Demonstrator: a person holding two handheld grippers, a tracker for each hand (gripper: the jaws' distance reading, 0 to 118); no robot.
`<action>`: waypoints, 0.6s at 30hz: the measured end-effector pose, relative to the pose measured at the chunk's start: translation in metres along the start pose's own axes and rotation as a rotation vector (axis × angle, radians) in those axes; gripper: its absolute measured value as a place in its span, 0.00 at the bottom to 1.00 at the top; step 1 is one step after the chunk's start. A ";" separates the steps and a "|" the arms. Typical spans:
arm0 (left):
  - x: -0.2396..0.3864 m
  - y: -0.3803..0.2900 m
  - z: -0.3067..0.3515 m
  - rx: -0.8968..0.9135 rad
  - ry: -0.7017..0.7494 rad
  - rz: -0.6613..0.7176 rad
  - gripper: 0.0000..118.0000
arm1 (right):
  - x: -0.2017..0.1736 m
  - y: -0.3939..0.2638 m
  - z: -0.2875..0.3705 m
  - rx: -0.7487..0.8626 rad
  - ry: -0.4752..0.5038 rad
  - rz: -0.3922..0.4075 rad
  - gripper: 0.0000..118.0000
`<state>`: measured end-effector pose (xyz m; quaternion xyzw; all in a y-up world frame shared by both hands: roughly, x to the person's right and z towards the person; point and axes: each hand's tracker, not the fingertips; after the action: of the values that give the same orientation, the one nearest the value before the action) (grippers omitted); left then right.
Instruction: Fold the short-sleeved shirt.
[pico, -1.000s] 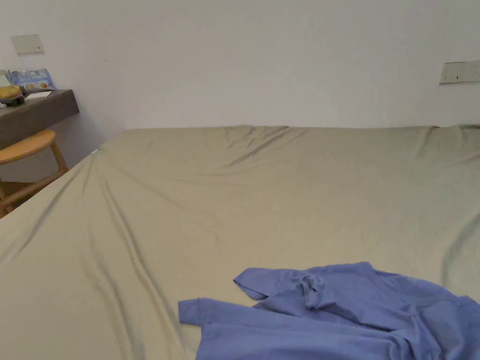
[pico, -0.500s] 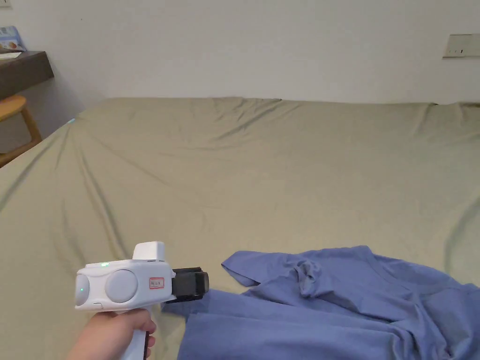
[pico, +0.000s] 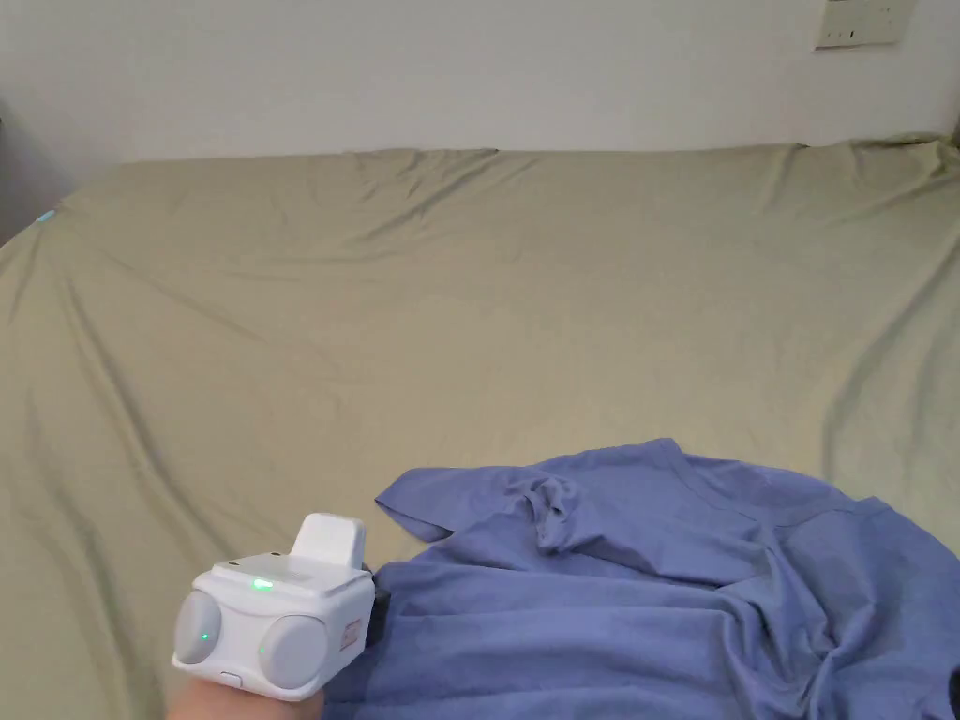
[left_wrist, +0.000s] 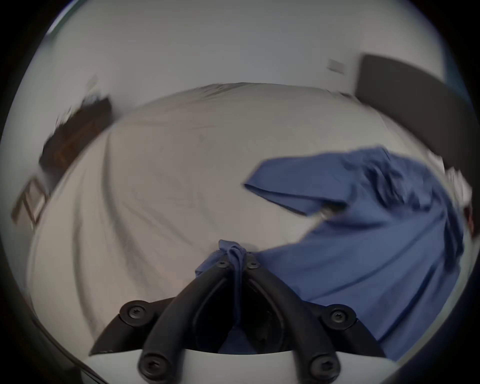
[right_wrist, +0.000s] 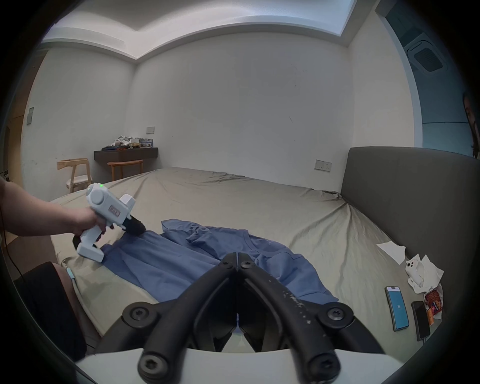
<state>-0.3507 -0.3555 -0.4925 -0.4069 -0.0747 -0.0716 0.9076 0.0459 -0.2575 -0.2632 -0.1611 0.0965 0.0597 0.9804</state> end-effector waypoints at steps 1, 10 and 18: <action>-0.006 0.001 0.006 -0.013 -0.077 0.061 0.02 | 0.005 -0.001 -0.004 -0.011 -0.006 -0.005 0.02; -0.027 -0.020 0.089 0.201 -0.160 0.157 0.02 | 0.099 0.011 -0.101 -0.228 -0.048 -0.065 0.02; -0.021 -0.020 0.117 0.246 -0.157 0.184 0.02 | 0.177 0.004 -0.235 -0.632 -0.099 -0.103 0.70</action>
<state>-0.3841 -0.2791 -0.4049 -0.3023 -0.1160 0.0533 0.9446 0.1773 -0.3157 -0.5200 -0.4590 0.0169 0.0448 0.8872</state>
